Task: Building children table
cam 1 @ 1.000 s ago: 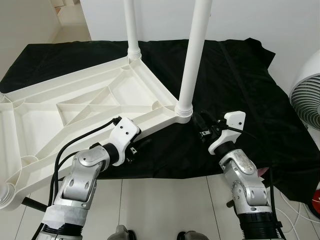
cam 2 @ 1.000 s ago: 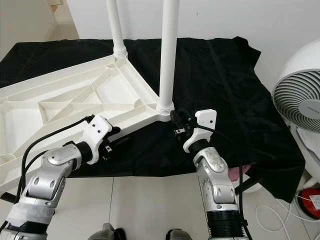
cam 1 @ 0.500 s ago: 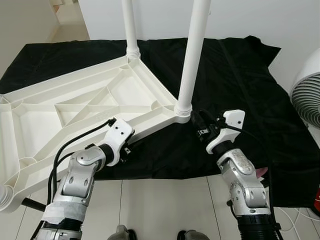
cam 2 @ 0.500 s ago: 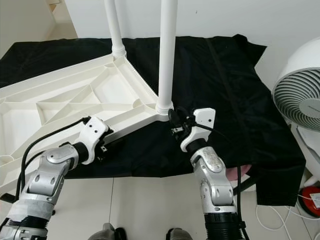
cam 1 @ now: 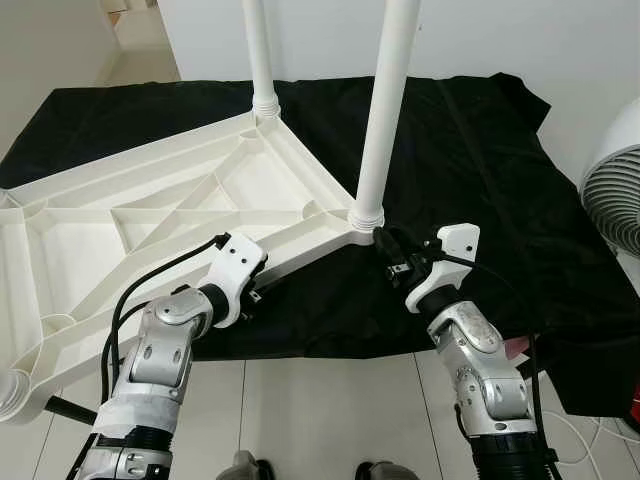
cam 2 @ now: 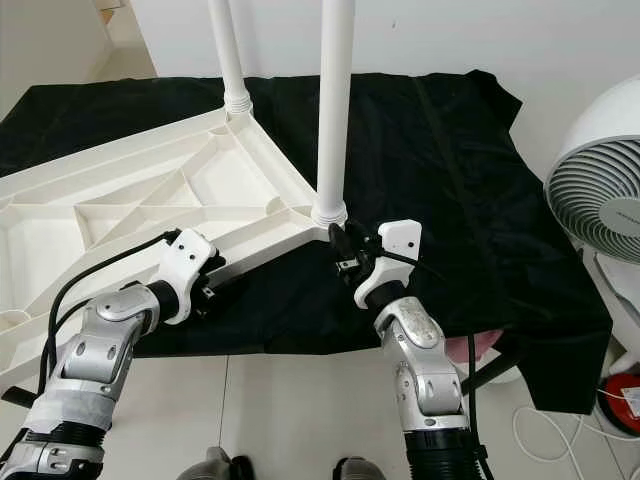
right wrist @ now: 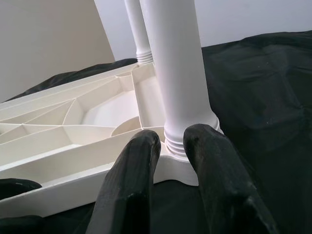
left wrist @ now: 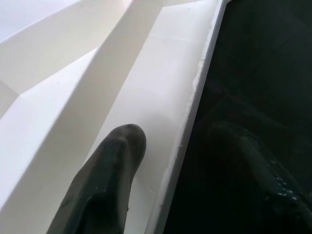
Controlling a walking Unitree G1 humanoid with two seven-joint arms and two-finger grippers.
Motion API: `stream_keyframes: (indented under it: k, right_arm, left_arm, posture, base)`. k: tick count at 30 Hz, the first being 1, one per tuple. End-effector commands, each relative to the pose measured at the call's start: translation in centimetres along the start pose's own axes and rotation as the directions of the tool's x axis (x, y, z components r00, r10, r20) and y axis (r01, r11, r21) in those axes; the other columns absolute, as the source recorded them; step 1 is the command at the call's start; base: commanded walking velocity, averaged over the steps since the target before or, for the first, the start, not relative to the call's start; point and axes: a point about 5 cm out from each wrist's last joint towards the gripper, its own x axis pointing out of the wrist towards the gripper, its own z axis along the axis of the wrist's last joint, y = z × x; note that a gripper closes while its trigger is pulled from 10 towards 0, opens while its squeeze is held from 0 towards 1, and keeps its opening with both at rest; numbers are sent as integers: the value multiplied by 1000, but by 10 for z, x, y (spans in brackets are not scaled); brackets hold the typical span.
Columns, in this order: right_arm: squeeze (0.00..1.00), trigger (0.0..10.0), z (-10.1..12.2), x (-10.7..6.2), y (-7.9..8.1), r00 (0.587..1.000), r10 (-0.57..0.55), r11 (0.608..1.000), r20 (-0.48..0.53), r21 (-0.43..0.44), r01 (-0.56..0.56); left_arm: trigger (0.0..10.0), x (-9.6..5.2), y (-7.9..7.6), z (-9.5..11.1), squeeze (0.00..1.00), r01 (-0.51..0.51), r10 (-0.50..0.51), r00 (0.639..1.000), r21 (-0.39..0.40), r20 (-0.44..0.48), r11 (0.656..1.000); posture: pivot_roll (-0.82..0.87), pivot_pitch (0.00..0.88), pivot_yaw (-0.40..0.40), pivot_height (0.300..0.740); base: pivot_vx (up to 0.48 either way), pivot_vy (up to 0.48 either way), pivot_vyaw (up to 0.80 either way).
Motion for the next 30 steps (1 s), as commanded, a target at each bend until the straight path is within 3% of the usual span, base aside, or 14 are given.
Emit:
stream_keyframes:
  k: [1,4,5,6,7,9,10,11,22,30]
  right_arm:
    - [0,10000,-1,-1,3,1000,5,1000,-8,1,-5]
    - [0,10000,-2,-1,4,1000,6,1000,-10,3,-6]
    - [0,10000,-2,-1,5,1000,7,1000,-10,6,-7]
    - [0,10000,-2,-1,5,1000,7,1000,-10,6,-7]
    - [0,10000,-2,0,5,1000,7,1000,-10,7,-7]
    - [0,10000,-2,0,6,1000,7,1000,-10,8,-7]
    - [0,10000,-2,0,6,1000,7,1000,-9,8,-7]
    - [0,10000,-2,0,7,1000,6,1000,-9,9,-6]
    - [0,10000,-2,2,8,1000,2,1000,-4,13,-2]
    - [0,10000,-1,6,10,1000,2,1000,3,10,-2]
  left_arm:
    - [10000,-5,18,-17,0,-343,341,937,-23,-81,939]
    - [10000,-5,19,-19,0,-355,351,932,-35,-86,934]
    - [8863,-6,19,-20,0,-361,356,930,-46,-89,931]
    - [8863,-6,19,-20,0,-361,356,930,-46,-89,931]
    - [3098,-6,20,-21,0,-370,364,926,-54,-96,927]
    - [3098,-6,20,-22,0,-376,369,924,-60,-100,925]
    - [980,-7,21,-23,0,-385,377,920,-64,-107,921]
    - [0,-7,23,-24,0,-394,386,916,-67,-112,917]
    - [0,-5,34,-27,0,-427,415,902,-93,-122,900]
    - [0,1,53,-21,0,-452,442,890,-92,-109,887]
  posture:
    - [-109,91,73,740]
    - [-109,91,73,740]
    - [-109,91,73,740]
    - [-109,91,73,740]
    - [-109,91,73,740]
    - [-109,91,73,740]
    - [-109,90,74,740]
    - [-109,90,74,740]
    - [-108,89,74,740]
    - [-105,93,78,740]
  base:
    - [0,0,0]
    - [0,0,0]
    - [0,0,0]
    - [0,0,0]
    - [0,0,0]
    - [0,0,0]
    - [0,0,0]
    - [0,0,0]
    - [0,0,0]
    - [0,0,0]
